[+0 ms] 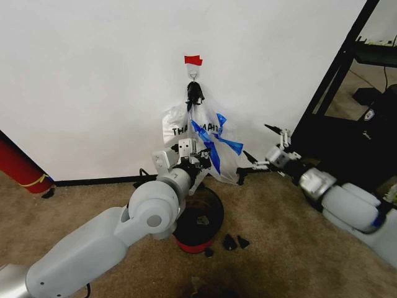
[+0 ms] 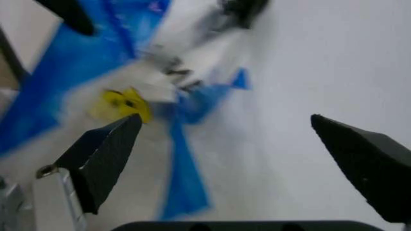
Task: Pick up the garbage bag from the wall and place it over the trash bin.
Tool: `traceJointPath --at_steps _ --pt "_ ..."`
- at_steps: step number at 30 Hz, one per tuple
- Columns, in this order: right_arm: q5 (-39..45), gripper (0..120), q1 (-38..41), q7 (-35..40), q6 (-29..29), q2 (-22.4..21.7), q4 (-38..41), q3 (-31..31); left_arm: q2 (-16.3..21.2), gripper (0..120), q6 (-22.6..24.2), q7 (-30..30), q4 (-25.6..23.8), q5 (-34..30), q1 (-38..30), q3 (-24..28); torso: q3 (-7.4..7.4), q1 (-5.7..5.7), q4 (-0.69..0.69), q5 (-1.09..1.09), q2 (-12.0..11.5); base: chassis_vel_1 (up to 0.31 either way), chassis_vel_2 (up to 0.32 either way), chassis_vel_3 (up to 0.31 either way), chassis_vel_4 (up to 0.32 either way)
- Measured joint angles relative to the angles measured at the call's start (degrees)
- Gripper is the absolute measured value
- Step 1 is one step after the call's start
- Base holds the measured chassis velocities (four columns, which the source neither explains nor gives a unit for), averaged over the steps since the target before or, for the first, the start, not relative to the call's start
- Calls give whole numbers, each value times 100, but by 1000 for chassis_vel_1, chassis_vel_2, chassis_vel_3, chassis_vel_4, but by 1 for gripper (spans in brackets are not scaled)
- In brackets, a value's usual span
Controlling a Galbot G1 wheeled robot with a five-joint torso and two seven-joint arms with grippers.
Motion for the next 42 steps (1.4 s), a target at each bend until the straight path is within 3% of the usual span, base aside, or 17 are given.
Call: traceJointPath --at_steps 5,10,15,22,33,42 --pt "-347 83 784 -34 -366 520 -350 -870 6 0 -11 1 -3 -13 -39 -20 0 1 1 2 0 0 0 0 0" --pt "-200 82 776 16 -693 517 -345 -900 23 0 -15 3 -29 -6 48 -66 0 0 -3 1 0 0 0 0 0" --pt "-64 68 802 72 -902 507 -352 -920 21 0 -17 17 -22 17 114 -72 -1 0 -3 1 0 0 0 0 0" --pt "17 38 956 122 -1098 663 -532 -1025 43 0 -18 29 -37 21 97 -77 0 0 -1 1 0 0 0 0 0" --pt "383 1 1169 393 -1308 890 -707 -1199 45 0 -24 46 -52 15 108 -89 0 0 0 1 0 0 0 0 0" --pt "878 0 782 891 -1234 970 -532 -777 122 0 -65 104 -67 91 150 -170 -1 0 -1 1 0 0 0 0 0"
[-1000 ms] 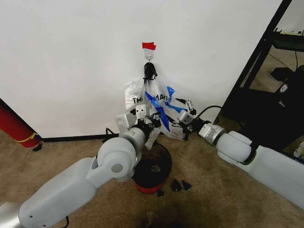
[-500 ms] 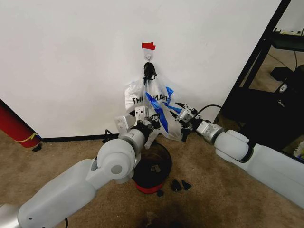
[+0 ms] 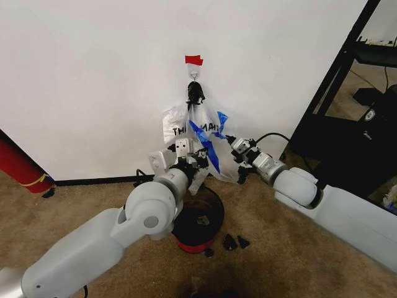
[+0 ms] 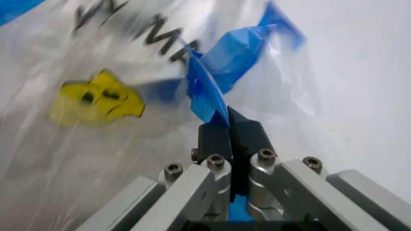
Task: Pick up the garbage bag from the wall and place it over the trash bin.
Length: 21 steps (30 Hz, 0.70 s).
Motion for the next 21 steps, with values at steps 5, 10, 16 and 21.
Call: traceJointPath --at_steps 5,10,16,21 --pt "822 0 -651 367 287 64 304 780 148 0 -44 34 -163 10 190 -282 0 0 1 -1 0 0 0 0 0" --pt "1591 0 -1500 663 837 19 834 1491 406 0 -66 78 -579 -45 639 -796 0 0 0 -1 0 0 0 0 0" --pt "1637 0 -2759 827 925 31 1412 2288 666 0 10 142 -1071 -152 1355 -1352 -1 -1 -5 0 0 0 0 0 0" --pt "1778 0 -2887 905 929 152 1581 2280 1000 0 28 197 -1580 -113 2439 -2130 -1 -1 9 2 0 0 0 0 0"
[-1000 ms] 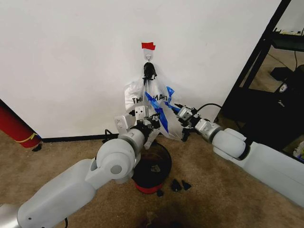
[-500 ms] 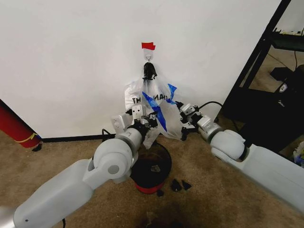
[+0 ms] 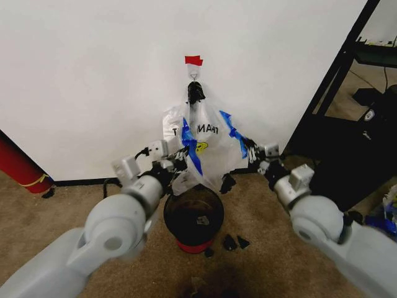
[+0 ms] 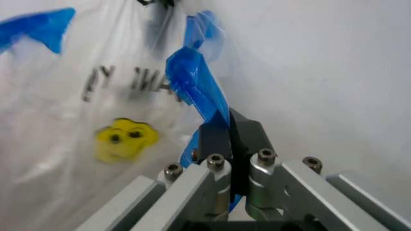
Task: Pick up the garbage bag from the wall and place it over the trash bin.
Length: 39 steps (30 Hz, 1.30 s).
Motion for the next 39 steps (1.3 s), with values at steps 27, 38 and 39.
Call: traceJointPath --at_steps 27,38,39 --pt "-615 0 -2909 -497 87 238 1154 1481 137 0 96 24 -54 277 1784 -722 1 1 -9 -3 0 0 0 0 0" --pt "-818 0 -3508 -729 23 126 1293 1650 181 0 154 50 -46 387 2155 -885 1 1 -10 -2 0 0 0 0 0" --pt "-885 0 -3601 -757 41 122 1305 1650 194 0 155 52 -45 396 2178 -900 1 1 -10 -2 0 0 0 0 0"
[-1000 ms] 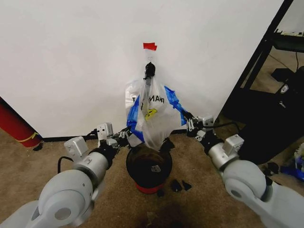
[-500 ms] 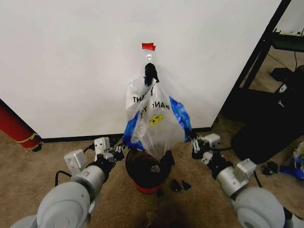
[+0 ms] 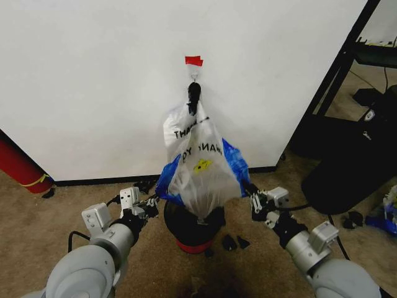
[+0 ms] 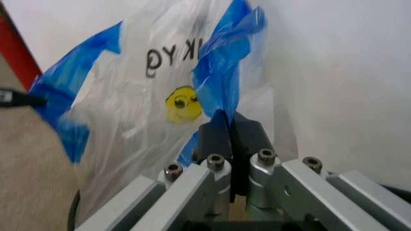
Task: Pick up the garbage bag from the wall and place it over the trash bin.
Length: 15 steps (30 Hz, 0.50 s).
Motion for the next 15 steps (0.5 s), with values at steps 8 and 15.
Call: traceJointPath --at_steps 8,15 --pt "487 0 591 338 46 -140 178 177 58 0 -134 70 2 -158 -503 -374 1 0 -1 -1 0 0 0 0 0" --pt "1510 0 1261 495 -44 -579 419 507 346 0 -161 178 1 -716 -713 -1207 1 1 0 -2 0 0 0 0 0"
